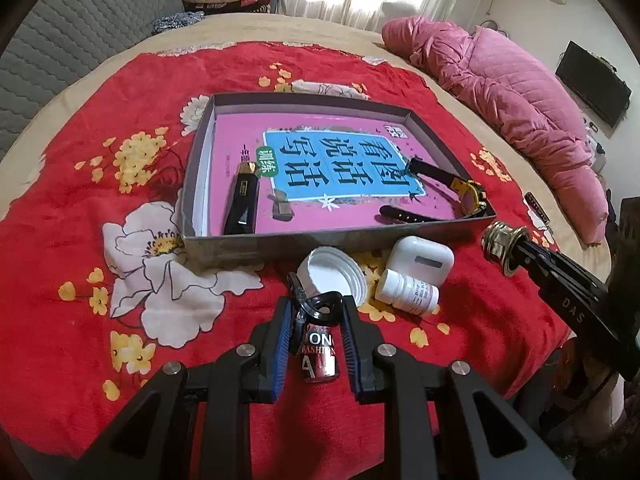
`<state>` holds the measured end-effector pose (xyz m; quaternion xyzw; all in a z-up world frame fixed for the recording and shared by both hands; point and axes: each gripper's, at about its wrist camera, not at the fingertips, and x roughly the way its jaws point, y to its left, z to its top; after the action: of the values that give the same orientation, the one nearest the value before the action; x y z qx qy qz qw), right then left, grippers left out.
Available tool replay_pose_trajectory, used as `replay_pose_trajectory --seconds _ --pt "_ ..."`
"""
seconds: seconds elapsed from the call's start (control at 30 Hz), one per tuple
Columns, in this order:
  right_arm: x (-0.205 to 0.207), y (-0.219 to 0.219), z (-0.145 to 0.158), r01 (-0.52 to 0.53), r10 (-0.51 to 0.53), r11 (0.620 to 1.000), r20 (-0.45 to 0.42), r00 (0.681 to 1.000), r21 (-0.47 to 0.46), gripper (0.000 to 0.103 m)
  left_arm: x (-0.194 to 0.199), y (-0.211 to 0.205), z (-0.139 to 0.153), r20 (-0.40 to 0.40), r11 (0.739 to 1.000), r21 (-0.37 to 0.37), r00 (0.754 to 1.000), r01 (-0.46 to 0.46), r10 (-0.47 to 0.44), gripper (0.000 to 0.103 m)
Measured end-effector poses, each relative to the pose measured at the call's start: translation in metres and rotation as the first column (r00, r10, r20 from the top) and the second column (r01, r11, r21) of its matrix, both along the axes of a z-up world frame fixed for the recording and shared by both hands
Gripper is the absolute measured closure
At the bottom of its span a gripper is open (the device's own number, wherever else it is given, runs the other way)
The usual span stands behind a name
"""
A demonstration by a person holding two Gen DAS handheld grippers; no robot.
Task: Organize rigid objects
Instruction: 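Lift the keychain charm with the left tool while the right tool carries the gold fitting toward the box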
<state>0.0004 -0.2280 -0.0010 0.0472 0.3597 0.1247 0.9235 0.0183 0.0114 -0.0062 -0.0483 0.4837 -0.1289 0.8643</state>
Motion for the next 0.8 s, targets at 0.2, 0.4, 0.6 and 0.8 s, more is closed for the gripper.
replay_pose_trajectory --seconds 0.2,0.4,0.6,0.8 --pt "-0.007 0.009 0.012 -0.015 0.016 1.0 0.033 0.999 -0.012 0.09 0.0 0.0 0.005 0.024 1.0 0.002 1.0 0.0 0.0 0.079" --pt "-0.011 0.018 0.02 -0.023 0.025 0.999 0.064 0.998 -0.035 0.09 0.001 0.001 0.007 0.046 1.0 -0.002 0.999 -0.006 0.006 0.079" --pt "-0.012 0.023 0.026 -0.023 0.026 0.999 0.089 0.996 -0.036 0.09 0.009 0.002 0.008 0.069 1.0 -0.02 0.998 -0.008 0.009 0.079" --pt "-0.008 0.029 0.027 -0.021 0.026 0.999 0.096 0.995 -0.05 0.09 0.02 -0.001 0.011 0.097 0.999 -0.04 0.995 -0.006 0.01 0.079"
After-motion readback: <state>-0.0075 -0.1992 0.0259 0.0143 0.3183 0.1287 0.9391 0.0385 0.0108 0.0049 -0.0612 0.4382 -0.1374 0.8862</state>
